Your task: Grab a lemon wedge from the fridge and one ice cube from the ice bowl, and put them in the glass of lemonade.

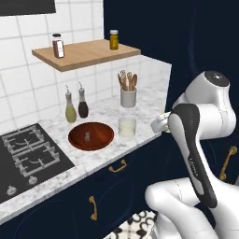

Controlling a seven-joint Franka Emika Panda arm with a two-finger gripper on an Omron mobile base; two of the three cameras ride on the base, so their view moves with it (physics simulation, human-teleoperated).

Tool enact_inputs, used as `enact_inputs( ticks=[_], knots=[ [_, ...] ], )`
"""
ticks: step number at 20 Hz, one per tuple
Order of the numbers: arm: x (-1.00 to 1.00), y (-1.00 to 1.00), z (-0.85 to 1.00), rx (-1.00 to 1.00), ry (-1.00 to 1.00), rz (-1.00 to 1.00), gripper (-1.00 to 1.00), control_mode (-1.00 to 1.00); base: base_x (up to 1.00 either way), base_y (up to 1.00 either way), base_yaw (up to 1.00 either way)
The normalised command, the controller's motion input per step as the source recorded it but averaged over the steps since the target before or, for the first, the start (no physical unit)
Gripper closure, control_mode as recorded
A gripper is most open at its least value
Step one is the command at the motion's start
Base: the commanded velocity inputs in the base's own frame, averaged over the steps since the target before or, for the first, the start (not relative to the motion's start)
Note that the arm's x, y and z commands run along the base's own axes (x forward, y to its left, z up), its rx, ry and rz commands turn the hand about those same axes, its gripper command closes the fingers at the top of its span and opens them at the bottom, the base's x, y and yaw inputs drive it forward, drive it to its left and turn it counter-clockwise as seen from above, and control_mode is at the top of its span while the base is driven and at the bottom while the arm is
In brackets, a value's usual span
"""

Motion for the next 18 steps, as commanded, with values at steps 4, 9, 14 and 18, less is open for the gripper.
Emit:
enact_inputs(
  ticks=[4,9,14,18],
  knots=[
    [0.00,0.00,0.00,0.00,0.00,0.00,1.00,1.00,0.26,-0.11,0.22],
    [0.00,0.00,0.00,0.00,0.00,0.00,1.00,1.00,0.67,-0.02,0.01],
    [0.00,0.00,0.00,0.00,0.00,0.00,1.00,1.00,0.65,-0.05,0.21],
    [0.00,0.00,0.00,0.00,0.00,0.00,1.00,1.00,0.75,-0.21,0.14]
  ],
)
